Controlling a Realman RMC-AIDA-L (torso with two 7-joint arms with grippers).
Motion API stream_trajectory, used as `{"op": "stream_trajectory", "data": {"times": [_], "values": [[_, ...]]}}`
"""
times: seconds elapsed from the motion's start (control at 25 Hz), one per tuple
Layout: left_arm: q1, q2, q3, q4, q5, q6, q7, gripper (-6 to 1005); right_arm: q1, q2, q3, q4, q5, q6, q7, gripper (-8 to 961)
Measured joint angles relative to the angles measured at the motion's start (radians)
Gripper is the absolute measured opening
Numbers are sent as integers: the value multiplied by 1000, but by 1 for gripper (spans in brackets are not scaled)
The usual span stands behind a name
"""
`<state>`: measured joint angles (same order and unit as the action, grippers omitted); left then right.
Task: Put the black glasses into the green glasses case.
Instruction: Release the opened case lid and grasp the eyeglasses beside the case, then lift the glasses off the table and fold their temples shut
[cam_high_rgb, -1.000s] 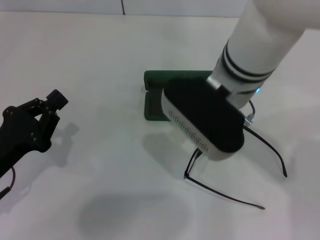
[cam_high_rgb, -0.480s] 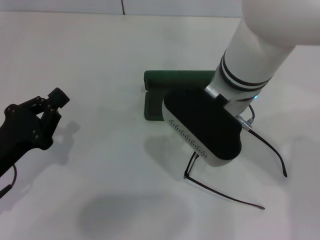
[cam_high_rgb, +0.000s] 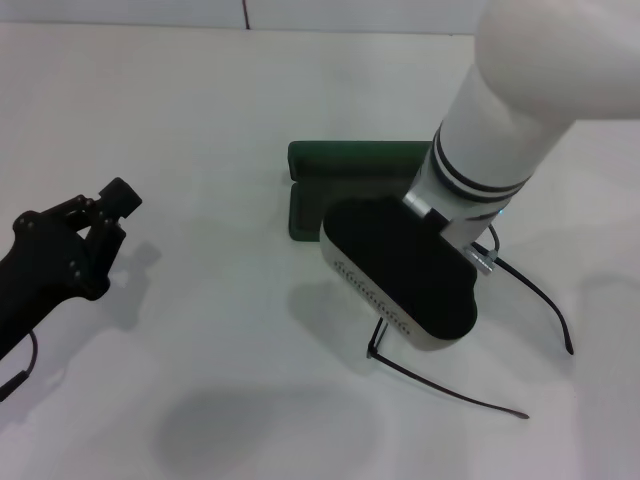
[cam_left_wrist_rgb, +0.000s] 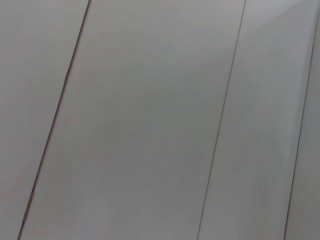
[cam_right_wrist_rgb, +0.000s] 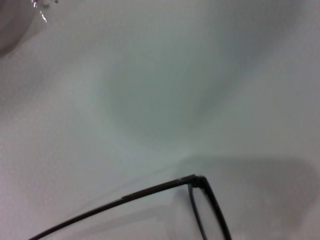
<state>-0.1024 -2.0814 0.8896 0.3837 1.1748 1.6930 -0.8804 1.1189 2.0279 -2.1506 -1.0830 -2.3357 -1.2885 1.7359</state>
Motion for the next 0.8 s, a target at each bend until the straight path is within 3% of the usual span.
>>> {"op": "stream_trajectory", "data": {"times": [0.36,0.48,0.52,0.64,0.8], "values": [[2,-1,0,-2,0,0,-2,35,-8,0,-13,5,3,-2,2,415],[0,-1,0,-2,0,0,-3,35,-14,0,-5,-3,0,-8,7,186],[-1,-2,0,-2,0,0,-4,35,-16,0,-1,-6,-6,-13,11,169],[-2,-2,0,-2,0,2,-6,35,-31,0,51,-23,-13,-60,17,120],[-2,-2,0,-2,-6,7,-7,34,-76,0,223,-74,-4,-147,18,103]]}}
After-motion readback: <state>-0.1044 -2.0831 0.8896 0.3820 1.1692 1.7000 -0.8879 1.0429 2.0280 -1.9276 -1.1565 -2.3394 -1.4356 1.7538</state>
